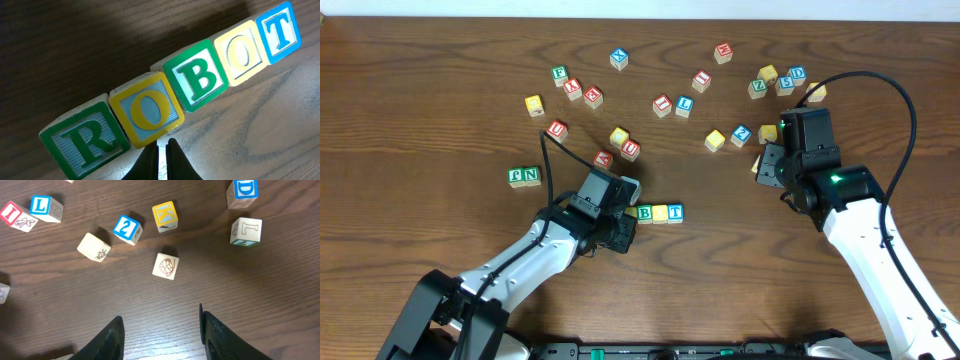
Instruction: Spell out ROBOT
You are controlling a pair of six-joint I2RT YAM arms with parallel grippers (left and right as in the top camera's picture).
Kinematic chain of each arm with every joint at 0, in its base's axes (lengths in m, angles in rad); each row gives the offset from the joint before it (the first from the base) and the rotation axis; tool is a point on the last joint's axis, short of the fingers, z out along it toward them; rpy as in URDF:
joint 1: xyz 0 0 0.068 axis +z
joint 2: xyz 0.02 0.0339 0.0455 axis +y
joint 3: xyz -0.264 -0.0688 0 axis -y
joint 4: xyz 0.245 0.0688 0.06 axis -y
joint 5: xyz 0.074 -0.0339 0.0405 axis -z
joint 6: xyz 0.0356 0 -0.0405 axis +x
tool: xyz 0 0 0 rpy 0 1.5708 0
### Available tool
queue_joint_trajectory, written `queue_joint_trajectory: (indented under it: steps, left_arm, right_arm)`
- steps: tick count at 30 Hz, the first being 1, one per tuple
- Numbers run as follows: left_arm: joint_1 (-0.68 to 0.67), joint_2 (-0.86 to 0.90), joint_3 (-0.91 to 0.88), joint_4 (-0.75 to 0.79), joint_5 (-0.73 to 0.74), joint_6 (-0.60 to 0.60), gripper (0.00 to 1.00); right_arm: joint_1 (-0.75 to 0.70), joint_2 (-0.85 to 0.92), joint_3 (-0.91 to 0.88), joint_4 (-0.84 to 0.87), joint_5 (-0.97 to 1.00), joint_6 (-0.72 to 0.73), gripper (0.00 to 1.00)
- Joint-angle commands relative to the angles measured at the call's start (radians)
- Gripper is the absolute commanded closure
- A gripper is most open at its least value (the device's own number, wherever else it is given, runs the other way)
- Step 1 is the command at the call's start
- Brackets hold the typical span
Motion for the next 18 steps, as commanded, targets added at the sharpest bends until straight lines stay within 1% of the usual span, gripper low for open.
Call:
queue_joint_trajectory:
  steps: [1,10,18]
  left_arm:
    - [-0.002,0.007,-0.011,-0.002,-0.009,-0.005,0.92]
    - [-0.01,0.007,-0.011,-0.02,0.025,-0.005,0.92]
    - [-0.065,-0.015,-0.01,-0.019,0.024,-0.001,0.93]
  right_arm:
    - [-0.006,-0.017,0.021,-0.001,0.001,-0.01,0.55]
    - [-0.006,-0.017,0.021,-0.001,0.001,-0.011,0.55]
    - [-0.006,-0.017,0.021,-0.001,0.002,-0.011,0.55]
